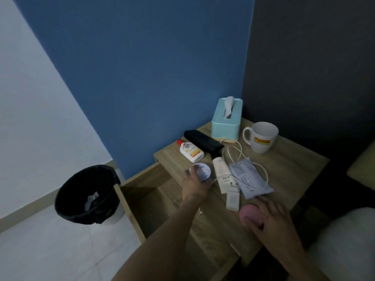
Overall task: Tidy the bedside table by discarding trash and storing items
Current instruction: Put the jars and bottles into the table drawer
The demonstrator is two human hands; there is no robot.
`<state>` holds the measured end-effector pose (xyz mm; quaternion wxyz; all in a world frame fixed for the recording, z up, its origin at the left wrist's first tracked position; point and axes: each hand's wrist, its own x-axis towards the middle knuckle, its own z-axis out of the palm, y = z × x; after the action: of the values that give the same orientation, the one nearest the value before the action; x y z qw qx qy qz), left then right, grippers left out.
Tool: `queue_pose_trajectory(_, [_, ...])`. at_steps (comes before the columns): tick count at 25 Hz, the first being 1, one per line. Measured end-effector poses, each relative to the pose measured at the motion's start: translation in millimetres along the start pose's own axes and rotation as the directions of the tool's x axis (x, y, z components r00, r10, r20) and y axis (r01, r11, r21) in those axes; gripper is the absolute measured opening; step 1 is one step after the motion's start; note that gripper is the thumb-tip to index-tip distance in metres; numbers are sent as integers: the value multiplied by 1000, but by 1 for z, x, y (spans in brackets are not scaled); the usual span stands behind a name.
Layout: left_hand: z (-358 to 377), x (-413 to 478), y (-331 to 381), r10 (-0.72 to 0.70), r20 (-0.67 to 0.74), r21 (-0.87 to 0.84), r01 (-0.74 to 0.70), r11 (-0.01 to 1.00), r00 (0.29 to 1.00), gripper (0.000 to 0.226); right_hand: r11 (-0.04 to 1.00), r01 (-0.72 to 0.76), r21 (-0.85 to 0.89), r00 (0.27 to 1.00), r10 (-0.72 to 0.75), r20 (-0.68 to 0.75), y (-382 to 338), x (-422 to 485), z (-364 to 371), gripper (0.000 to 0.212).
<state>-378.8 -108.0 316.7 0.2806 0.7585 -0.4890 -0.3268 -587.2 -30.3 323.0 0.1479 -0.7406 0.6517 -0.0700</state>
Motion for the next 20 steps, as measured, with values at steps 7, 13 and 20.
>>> queue_pose_trajectory(7, [9,1,5,12,-142,3,-12,1000,990,60,990,37,135,999,-34,-24,6,0,8,71])
queue_pose_trajectory(13, [-25,-19,-11,21,-317,-51,-39,998,948,63,964,145,224,982,-112,-154,-23,4,15,75])
queue_pose_trajectory(20, [-69,-26,-60,-128,-350,-91,102,991,928,69,920,321,223,946,-300,-124,-118,43,22,63])
